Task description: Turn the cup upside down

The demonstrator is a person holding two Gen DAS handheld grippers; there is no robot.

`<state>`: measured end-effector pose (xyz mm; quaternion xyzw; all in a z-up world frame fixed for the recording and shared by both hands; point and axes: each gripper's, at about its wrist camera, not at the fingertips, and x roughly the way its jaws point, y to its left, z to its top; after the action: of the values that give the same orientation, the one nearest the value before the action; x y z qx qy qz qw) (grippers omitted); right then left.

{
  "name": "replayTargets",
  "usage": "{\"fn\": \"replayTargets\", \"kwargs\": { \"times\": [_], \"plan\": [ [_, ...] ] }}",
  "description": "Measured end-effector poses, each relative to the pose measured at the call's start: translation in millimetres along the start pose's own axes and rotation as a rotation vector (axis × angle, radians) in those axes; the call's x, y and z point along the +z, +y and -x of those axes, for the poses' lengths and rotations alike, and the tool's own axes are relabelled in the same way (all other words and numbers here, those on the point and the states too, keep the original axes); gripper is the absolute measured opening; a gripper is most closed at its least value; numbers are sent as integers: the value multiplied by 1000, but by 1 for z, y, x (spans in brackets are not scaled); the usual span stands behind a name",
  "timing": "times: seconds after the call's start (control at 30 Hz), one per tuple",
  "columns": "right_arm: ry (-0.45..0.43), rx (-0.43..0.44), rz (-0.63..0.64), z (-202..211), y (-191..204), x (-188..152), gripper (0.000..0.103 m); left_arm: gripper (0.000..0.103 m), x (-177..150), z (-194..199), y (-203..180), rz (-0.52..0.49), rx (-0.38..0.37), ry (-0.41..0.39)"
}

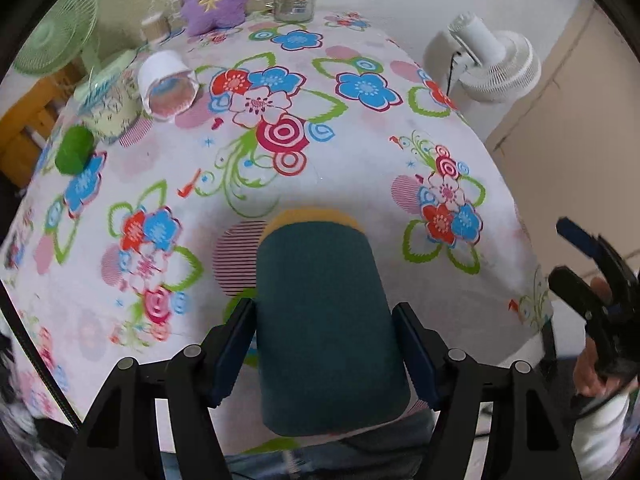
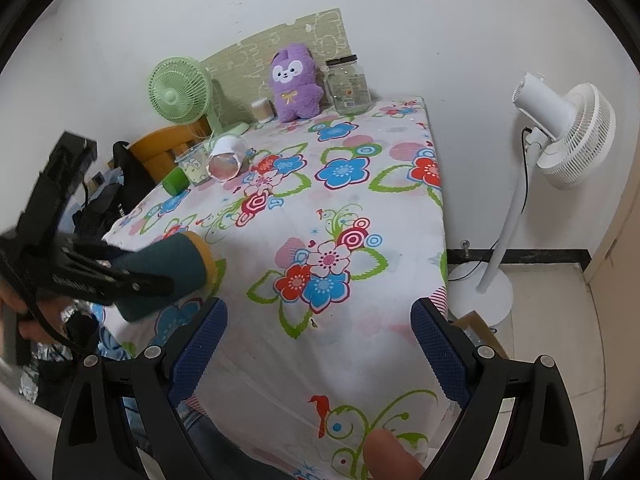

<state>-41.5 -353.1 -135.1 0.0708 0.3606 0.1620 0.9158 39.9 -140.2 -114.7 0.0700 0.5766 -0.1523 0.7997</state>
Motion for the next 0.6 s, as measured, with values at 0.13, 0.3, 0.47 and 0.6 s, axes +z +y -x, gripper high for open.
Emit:
{"fn": "replayTargets", "kwargs": {
  "times": [0.13,0.3,0.47,0.6],
  "plan": [
    [5,14,19,-4,5,-1,94,69,9,10,7,-115,58,78],
    [8,42,48,-11,15,-2,94,66,18,12,14,-264,176,220],
    [17,72,94,-21,32,-3,94,65,21,-2,19,-355,250,374],
    [19,97,122,-29,44,-5,94,65,22,-11,19,-385,276,427]
  ]
}}
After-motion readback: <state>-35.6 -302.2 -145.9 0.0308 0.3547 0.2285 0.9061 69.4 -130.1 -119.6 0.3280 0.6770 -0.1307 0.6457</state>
